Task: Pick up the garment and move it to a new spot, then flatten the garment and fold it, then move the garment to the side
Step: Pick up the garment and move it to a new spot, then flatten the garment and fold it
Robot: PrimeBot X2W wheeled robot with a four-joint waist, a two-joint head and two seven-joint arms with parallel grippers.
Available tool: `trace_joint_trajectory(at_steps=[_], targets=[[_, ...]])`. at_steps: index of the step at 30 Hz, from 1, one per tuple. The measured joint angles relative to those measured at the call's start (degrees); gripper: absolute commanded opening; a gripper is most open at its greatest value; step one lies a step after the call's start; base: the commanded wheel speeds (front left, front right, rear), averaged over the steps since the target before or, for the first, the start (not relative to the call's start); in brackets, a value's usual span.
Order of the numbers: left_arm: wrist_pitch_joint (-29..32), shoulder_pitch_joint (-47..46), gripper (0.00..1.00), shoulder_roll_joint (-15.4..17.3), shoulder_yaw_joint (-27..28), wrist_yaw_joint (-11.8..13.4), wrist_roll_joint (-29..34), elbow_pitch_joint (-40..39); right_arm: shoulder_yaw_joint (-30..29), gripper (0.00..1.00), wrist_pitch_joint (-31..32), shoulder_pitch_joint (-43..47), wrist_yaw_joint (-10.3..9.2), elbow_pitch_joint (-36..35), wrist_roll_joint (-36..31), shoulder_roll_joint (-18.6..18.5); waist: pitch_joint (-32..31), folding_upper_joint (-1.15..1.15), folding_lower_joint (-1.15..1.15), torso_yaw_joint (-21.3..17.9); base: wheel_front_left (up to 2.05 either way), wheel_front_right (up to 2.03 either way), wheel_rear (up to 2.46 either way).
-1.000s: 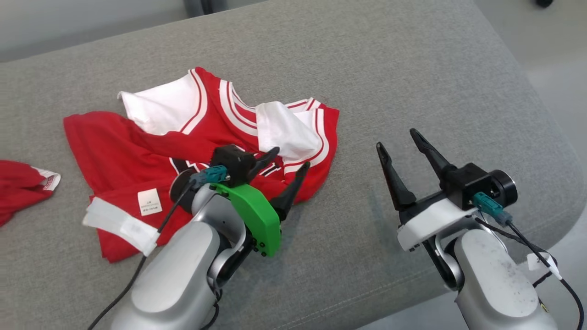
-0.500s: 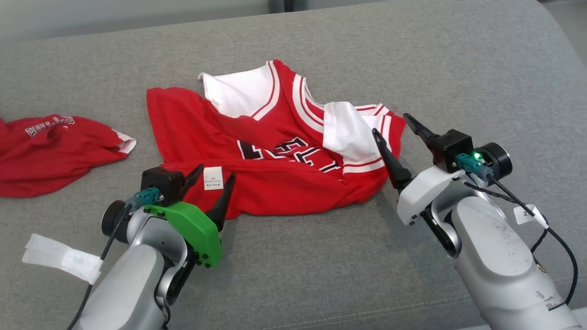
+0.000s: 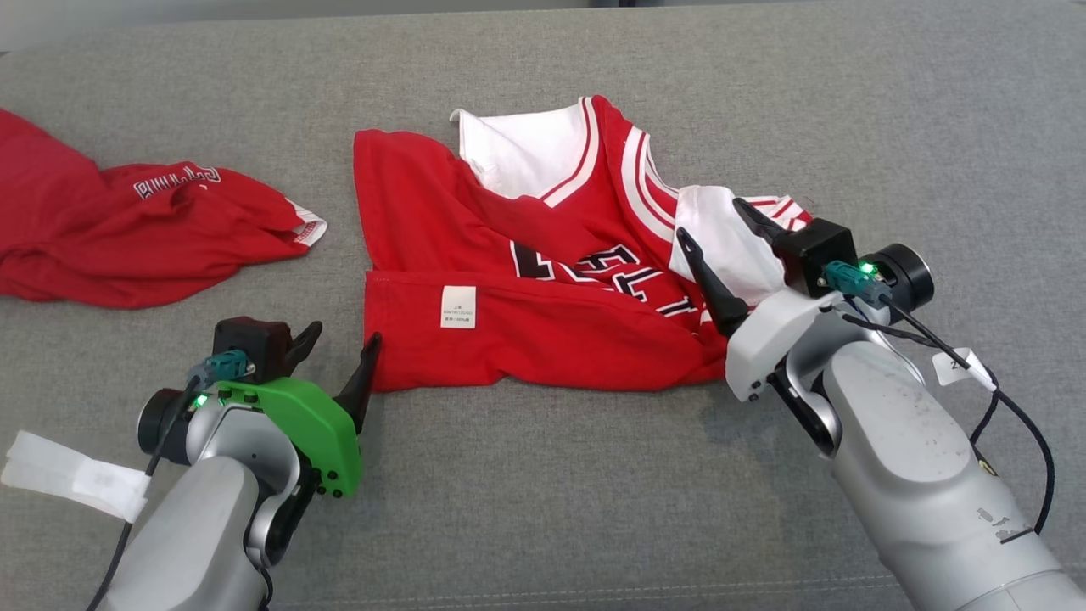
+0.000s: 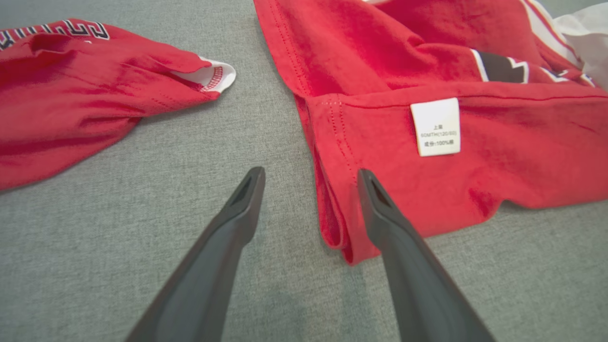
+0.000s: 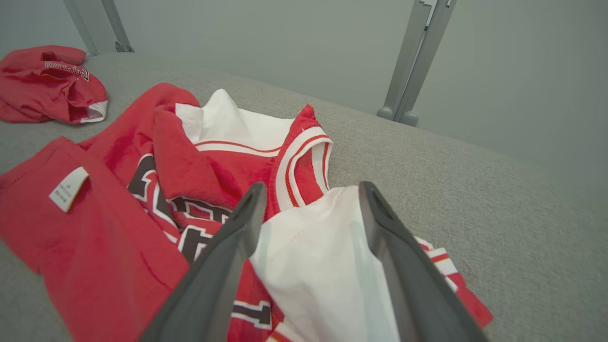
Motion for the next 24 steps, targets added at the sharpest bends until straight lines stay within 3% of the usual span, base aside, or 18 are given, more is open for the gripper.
trace_joint_trajectory(at_steps=[24], targets=[[1.91, -7.04, 1.0, -0.4, 0.16, -1.43, -1.01, 5.27, 1.37, 1.0, -1.3, -7.12, 0.04, 5.82, 0.08, 0.1, 4.34, 0.0, 0.0, -0.72, 0.0, 0.0, 0.0]])
